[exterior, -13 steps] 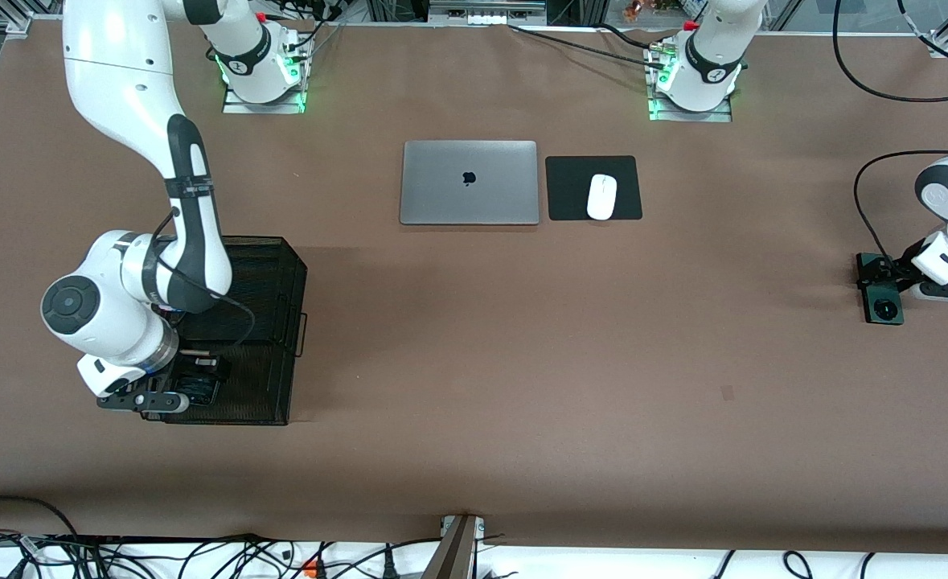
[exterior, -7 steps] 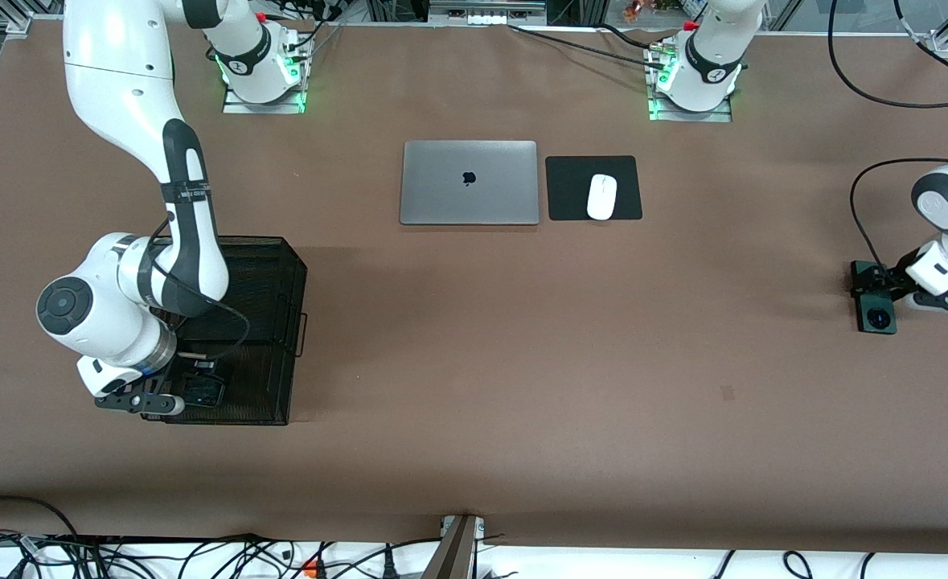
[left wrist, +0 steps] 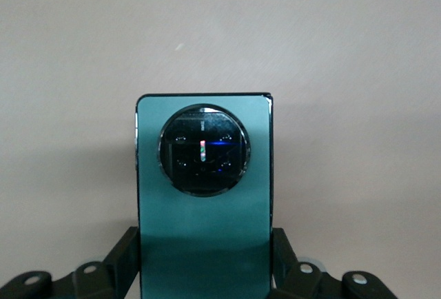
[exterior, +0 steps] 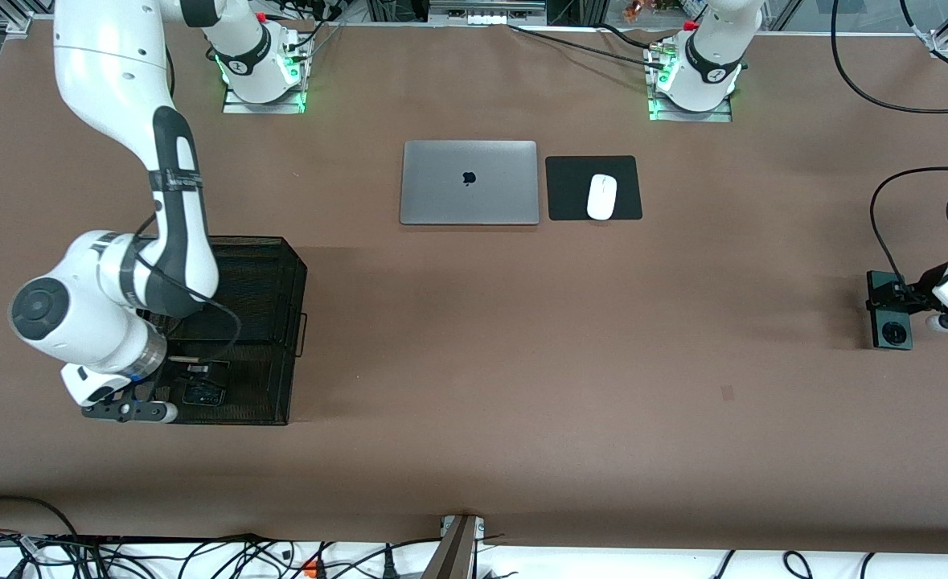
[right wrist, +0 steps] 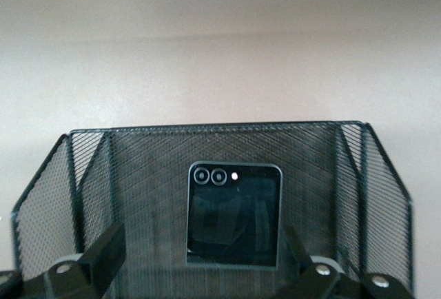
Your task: Place phones with both arms
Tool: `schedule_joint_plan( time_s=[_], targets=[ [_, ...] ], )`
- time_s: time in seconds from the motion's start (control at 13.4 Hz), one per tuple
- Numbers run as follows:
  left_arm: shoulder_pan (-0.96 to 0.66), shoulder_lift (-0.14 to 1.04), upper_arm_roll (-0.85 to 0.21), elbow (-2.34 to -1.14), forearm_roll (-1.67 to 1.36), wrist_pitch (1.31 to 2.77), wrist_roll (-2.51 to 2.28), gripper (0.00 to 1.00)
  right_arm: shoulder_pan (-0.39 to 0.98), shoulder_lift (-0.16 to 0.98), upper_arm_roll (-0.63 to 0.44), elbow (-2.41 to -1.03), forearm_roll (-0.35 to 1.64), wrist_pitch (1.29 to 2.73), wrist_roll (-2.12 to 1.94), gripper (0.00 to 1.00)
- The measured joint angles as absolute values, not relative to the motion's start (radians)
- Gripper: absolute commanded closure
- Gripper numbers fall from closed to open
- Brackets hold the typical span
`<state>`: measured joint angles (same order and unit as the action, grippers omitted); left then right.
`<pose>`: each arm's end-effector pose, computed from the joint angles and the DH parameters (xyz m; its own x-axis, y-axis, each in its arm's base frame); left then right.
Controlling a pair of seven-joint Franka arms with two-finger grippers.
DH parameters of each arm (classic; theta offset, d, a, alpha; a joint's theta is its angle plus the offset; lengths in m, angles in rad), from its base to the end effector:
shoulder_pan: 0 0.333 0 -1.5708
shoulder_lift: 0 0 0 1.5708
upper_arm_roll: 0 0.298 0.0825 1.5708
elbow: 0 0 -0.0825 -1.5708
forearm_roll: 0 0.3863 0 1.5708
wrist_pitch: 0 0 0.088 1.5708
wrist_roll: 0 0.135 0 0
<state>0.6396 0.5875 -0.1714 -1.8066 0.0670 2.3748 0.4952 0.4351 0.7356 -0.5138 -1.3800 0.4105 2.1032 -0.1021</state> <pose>0.5719 0.2952 0.1763 0.9988 -0.0474 0.0152 -0.0481 -0.9977 0.0471 0.7274 0.0402 0.2805 0.9952 -0.0456 0.0868 -0.0437 -0.9988 -0.0236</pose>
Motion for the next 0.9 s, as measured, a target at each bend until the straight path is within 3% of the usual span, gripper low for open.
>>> schedule_joint_plan(
  time_s=[0.45,0.67,0.9],
  targets=[
    [0.305,0.591,-0.179,-1.776,0.067,2.374,-0.003,1.00,0.441,0.597,-0.578,-1.261,0.402,1.704,-0.066,0.02],
    [0.116,0.609,-0.180,-1.750,0.067,2.371,-0.244,1.00,0.489,0.514,-0.577,-1.264,0.349,1.609,0.059,0.01],
    [-0.063,0.624,-0.182,-1.740,0.067,2.371,-0.467,1.00,0.552,0.505,-0.575,-1.272,0.305,1.613,0.134,0.01]
  ],
)
